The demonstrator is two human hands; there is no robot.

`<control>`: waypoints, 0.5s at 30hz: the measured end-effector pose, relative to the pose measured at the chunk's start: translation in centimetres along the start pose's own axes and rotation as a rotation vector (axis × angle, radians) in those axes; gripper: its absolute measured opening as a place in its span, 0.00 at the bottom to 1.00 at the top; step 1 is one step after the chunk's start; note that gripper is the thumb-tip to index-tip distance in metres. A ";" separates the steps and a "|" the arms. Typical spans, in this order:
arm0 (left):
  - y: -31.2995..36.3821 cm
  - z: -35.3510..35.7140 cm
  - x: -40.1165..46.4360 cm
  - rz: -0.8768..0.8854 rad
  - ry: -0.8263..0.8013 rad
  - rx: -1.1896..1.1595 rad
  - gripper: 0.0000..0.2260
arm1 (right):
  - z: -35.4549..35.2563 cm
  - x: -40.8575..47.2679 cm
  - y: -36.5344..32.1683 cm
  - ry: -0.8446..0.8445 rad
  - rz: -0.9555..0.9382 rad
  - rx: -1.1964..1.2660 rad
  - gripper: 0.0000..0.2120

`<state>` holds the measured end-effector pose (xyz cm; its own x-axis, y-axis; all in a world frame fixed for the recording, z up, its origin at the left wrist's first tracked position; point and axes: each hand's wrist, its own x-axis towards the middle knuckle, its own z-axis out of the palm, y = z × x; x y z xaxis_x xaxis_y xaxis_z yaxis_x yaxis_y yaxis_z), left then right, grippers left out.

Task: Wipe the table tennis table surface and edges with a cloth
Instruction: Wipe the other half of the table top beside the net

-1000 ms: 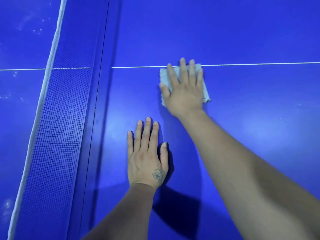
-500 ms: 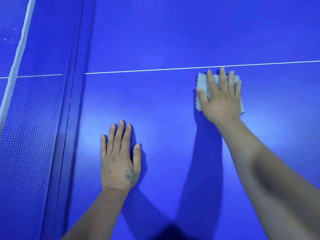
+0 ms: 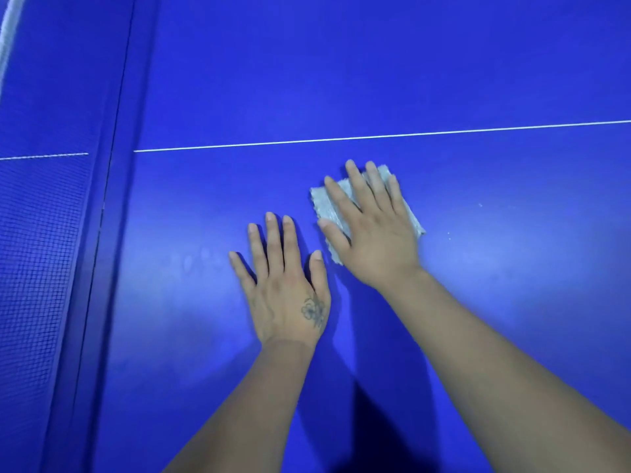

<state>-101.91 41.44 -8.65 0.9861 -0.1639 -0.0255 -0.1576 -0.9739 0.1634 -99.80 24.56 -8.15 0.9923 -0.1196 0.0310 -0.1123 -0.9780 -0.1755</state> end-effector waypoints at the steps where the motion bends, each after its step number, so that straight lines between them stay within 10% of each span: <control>1: 0.1 0.2 0.0 -0.010 0.003 0.016 0.31 | -0.2 -1.1 1.1 0.008 0.000 -0.011 0.31; 15: 0.3 0.2 0.0 -0.014 0.035 0.033 0.31 | -1.2 7.5 5.5 0.003 0.372 0.034 0.34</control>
<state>-102.00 41.16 -8.80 0.9894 -0.1450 0.0065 -0.1446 -0.9809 0.1302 -93.01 18.07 -7.68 0.8837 -0.4665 -0.0380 -0.4636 -0.8612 -0.2082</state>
